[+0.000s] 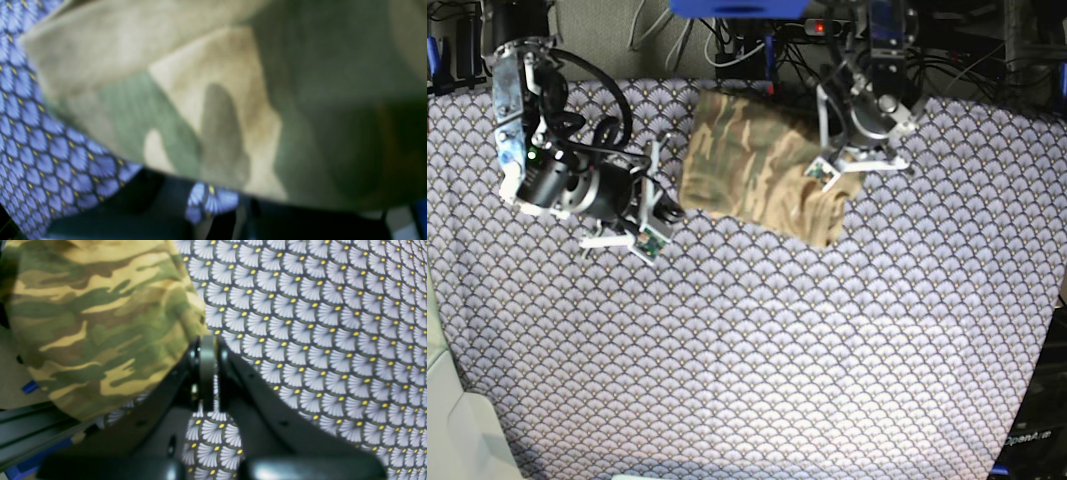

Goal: Fold the T-shirt properly
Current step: 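Grasp the bundle's edge with the left gripper and rotate it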

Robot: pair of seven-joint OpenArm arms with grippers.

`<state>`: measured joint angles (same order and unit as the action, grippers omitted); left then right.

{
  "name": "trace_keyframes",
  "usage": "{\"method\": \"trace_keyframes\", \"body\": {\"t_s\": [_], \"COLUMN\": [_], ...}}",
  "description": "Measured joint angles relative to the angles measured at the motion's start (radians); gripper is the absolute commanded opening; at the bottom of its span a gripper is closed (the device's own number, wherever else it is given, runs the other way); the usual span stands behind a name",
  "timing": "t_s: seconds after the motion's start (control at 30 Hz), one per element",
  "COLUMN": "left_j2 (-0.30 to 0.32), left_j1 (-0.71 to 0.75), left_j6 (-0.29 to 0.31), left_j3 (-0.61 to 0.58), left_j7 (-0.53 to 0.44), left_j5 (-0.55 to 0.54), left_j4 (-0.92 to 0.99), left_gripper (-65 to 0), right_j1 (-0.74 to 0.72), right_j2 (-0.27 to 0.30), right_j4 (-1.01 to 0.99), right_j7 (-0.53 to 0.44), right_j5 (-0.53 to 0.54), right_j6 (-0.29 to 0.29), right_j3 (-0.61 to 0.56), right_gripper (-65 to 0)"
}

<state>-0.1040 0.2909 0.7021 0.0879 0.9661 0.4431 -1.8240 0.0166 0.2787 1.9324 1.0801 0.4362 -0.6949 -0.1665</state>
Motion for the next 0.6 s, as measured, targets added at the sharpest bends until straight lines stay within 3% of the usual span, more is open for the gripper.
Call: {"method": "trace_keyframes", "body": {"t_s": [0.27,0.4,0.53,0.6], "left_j2": [-0.021,-0.02,-0.019,-0.021], "left_j1": [-0.109,-0.161,-0.215,-0.24], "left_j6": [-0.001,-0.001,0.0,-0.001], "left_j3": [0.01,0.013,0.015,0.015], "left_j7": [-0.006,-0.006,-0.006,-0.006], "left_j5": [-0.008,-0.01,-0.008,-0.01], "left_j4": [0.081,0.143,0.177,0.19], "left_gripper": [-65.0,-65.0,-65.0,-65.0], "right_j1": [-0.031,-0.033,-0.097,-0.12], "right_j2": [0.029,0.068,0.087,0.094], "right_j4": [-0.1,-0.124,-0.269,-0.34], "right_j7": [-0.008,-0.078,-0.092,-0.15], "right_j5": [-0.01,0.0,-0.004,-0.005], "right_j6": [0.0,0.0,0.0,0.0], "right_j3": [0.0,0.005,0.005,0.005], "right_gripper": [-65.0,-65.0,-65.0,-65.0]}}
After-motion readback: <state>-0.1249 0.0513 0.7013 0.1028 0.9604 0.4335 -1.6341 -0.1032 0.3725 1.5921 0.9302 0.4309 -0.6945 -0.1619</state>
